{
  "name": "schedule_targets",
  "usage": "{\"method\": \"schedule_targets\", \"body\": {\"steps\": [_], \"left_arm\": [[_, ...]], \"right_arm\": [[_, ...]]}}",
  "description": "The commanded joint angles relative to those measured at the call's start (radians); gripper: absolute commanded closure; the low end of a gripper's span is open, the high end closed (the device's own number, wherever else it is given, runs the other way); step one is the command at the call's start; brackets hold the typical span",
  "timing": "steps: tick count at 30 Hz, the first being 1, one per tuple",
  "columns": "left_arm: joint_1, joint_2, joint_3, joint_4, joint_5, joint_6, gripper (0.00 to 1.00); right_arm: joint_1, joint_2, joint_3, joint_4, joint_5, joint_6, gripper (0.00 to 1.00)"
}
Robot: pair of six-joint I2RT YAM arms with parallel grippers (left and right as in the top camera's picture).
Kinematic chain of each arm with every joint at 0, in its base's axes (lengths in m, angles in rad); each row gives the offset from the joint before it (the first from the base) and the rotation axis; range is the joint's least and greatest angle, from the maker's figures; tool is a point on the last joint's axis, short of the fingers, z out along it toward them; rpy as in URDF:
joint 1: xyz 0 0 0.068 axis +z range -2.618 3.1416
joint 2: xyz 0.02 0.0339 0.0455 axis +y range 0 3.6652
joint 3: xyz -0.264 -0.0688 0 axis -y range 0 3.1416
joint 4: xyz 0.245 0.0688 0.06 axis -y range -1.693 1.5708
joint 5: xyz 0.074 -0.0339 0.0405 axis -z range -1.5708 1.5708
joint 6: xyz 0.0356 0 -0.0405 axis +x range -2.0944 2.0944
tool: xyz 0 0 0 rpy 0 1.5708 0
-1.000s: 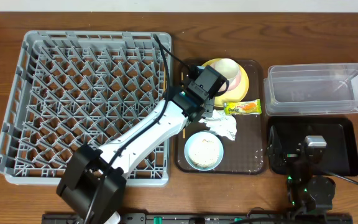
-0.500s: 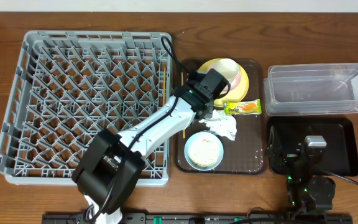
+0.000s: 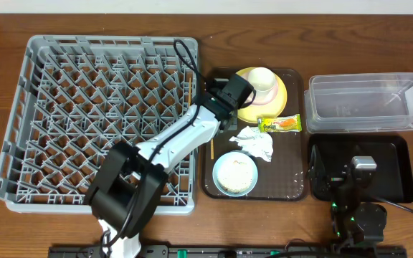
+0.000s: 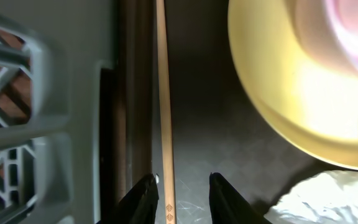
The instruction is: Sort waste into correct bins and load items into the dishwasher rack
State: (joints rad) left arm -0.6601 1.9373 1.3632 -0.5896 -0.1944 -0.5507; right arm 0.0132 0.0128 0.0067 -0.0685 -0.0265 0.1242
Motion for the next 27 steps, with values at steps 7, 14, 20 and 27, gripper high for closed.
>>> {"method": "schedule_targets", "body": {"steps": [7, 14, 20, 27], "left_arm": [[0.003, 0.080, -0.019, 0.002, -0.019, -0.013, 0.69], [0.003, 0.104, -0.019, 0.011, -0.008, -0.023, 0.69], [0.003, 0.130, -0.019, 0.022, 0.007, -0.049, 0.69], [0.003, 0.161, -0.019, 0.047, 0.081, -0.053, 0.70]], "right_arm": [[-0.014, 0.001, -0.002, -0.003, -0.001, -0.010, 0.01], [-0.014, 0.001, -0.001, -0.003, -0.001, -0.010, 0.01], [-0.014, 0.001, -0.002, -0.003, -0.001, -0.010, 0.01], [-0.014, 0.001, -0.002, -0.003, -0.001, -0.010, 0.01]]}}
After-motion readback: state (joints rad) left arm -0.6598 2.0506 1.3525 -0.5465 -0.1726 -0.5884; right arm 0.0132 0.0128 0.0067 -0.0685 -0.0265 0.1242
